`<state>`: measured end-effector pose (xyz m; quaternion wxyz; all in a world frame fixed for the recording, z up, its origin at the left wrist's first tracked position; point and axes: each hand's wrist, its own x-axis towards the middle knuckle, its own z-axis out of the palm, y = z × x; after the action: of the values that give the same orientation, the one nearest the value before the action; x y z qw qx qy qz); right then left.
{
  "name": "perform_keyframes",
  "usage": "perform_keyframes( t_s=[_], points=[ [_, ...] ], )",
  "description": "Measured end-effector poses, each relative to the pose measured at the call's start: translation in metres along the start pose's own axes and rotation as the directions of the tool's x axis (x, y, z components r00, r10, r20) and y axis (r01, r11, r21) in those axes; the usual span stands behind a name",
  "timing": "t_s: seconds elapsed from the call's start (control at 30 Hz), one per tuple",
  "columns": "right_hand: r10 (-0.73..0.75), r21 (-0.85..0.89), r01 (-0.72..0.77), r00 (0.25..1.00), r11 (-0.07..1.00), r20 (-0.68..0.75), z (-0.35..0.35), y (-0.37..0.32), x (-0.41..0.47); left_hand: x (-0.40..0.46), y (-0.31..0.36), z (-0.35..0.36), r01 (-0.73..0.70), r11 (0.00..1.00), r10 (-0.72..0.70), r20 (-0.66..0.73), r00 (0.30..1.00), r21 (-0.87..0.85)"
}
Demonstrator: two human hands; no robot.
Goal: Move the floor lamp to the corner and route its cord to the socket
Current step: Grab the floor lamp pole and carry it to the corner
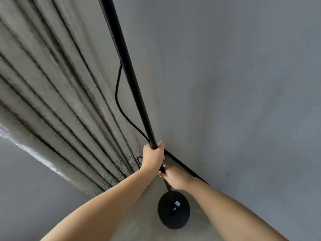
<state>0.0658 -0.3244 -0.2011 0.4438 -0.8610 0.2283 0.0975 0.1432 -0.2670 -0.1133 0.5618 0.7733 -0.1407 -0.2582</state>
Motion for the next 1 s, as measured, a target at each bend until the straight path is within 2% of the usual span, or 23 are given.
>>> perform_keyframes(
  t_s=[0.13,0.23,0.47,0.67,0.73,0.93,1.0],
  points=[
    [0.053,-0.042,-0.055,0.998,0.998,-0.040,-0.016,0.010,0.086,0.085,-0.003,0.009,0.023,1.000,-0.023,0.061,0.998,0.001],
    [0.071,-0.081,-0.072,0.997,0.994,-0.017,-0.029,0.019,0.141,0.139,-0.010,0.017,0.009,1.000,-0.010,0.057,0.998,0.028],
    [0.136,0.006,-0.136,0.991,0.991,0.005,-0.051,0.050,0.242,0.244,-0.032,0.044,-0.032,0.999,0.031,0.038,0.999,0.013],
    [0.196,0.092,-0.191,0.980,0.977,-0.045,-0.051,0.066,0.283,0.291,-0.060,0.061,-0.023,1.000,0.022,0.041,0.999,0.022],
    [0.207,0.069,-0.203,0.977,0.977,-0.055,-0.051,0.072,0.291,0.299,-0.068,0.066,-0.023,1.000,0.022,0.050,0.999,0.019],
    [0.234,0.083,-0.227,0.969,0.970,-0.079,-0.045,0.086,0.310,0.316,-0.087,0.071,-0.087,0.996,0.085,0.104,0.991,0.010],
    [0.234,0.145,-0.219,0.968,0.965,-0.096,-0.041,0.089,0.315,0.322,-0.089,0.069,-0.112,0.994,0.112,0.113,0.987,-0.007]
  ],
)
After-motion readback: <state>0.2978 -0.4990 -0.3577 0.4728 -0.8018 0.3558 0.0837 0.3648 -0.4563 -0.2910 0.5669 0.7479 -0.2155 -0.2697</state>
